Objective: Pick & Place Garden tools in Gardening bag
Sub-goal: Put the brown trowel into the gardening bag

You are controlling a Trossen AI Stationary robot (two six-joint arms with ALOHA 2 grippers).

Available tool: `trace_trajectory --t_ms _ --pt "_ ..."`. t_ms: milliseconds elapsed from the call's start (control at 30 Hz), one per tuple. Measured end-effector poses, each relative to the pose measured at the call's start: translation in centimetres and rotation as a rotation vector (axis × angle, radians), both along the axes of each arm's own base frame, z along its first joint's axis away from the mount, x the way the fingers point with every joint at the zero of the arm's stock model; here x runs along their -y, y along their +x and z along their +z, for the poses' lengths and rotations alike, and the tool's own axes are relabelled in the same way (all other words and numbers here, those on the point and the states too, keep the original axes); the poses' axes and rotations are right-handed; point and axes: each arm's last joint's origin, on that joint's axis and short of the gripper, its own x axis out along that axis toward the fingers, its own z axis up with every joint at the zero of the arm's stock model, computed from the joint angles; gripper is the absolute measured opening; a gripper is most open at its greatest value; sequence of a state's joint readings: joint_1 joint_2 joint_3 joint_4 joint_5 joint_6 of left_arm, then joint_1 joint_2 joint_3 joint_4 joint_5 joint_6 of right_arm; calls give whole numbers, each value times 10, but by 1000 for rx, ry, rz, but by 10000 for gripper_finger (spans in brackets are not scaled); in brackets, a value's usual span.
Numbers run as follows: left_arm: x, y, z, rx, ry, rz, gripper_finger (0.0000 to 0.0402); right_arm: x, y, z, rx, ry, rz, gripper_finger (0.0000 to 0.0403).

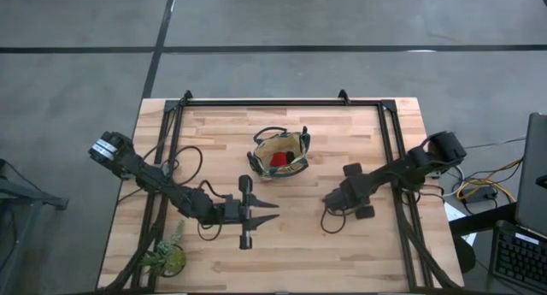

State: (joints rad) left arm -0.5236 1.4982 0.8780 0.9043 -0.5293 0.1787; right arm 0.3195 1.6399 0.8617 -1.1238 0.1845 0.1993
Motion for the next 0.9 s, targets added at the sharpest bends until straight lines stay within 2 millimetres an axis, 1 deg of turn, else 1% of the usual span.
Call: trace_trajectory --t_ms 133,400,533,733,767,900 --pt "1 1 -1 -4 2 -1 101 1 0 -9 -27 -15 68 176" --pt "1 1 -1 -4 -12 -5 101 -1 5 -20 -52 20 144 169" --pt "1 1 -1 -4 -14 -5 101 -2 6 -22 -56 54 191 138" --pt "0 1 -1 -2 -15 -5 101 -3 7 -21 -43 91 194 56" --pt "0 1 -1 -1 -16 -5 101 -3 7 -21 -43 102 191 48" --pt "0 1 -1 -2 -16 -5 101 -4 9 -20 -36 113 188 48"
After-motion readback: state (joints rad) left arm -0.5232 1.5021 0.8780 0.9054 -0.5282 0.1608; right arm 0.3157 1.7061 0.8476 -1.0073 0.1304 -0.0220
